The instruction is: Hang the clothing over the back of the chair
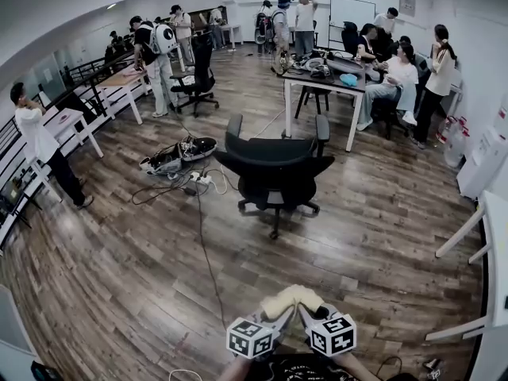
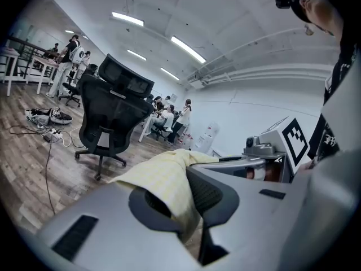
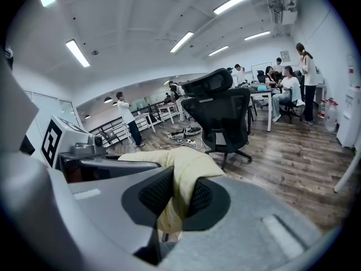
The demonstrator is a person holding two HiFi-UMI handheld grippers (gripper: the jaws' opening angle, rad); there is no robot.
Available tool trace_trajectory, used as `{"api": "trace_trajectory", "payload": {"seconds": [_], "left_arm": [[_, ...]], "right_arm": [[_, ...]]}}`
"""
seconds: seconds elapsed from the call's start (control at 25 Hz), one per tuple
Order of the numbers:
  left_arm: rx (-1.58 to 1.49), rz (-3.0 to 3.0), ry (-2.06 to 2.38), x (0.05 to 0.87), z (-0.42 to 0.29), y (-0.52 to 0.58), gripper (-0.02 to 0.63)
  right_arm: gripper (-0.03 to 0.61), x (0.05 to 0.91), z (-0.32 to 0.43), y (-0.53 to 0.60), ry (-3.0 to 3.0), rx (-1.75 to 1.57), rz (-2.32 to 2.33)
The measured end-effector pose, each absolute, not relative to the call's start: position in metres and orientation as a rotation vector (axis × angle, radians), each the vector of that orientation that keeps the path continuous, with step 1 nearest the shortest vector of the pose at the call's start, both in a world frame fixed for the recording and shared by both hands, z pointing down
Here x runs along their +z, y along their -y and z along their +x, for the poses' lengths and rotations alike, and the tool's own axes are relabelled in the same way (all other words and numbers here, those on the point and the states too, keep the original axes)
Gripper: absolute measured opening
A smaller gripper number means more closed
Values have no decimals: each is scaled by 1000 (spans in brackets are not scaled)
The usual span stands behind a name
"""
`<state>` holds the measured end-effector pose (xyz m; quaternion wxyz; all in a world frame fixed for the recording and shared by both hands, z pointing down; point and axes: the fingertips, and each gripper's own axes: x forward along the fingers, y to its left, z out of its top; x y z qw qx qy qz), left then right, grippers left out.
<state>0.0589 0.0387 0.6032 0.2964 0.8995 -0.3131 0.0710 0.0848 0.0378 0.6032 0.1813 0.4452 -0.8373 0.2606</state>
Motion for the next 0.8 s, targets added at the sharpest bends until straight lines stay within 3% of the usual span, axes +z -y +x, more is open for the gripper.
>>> {"api": "trace_trajectory", "payload": {"seconds": [0.8], "left_arm": [[253,2459,689,595,-7,57,49]], "right_arm": [[31,595,19,56,2326,701,1384]]}}
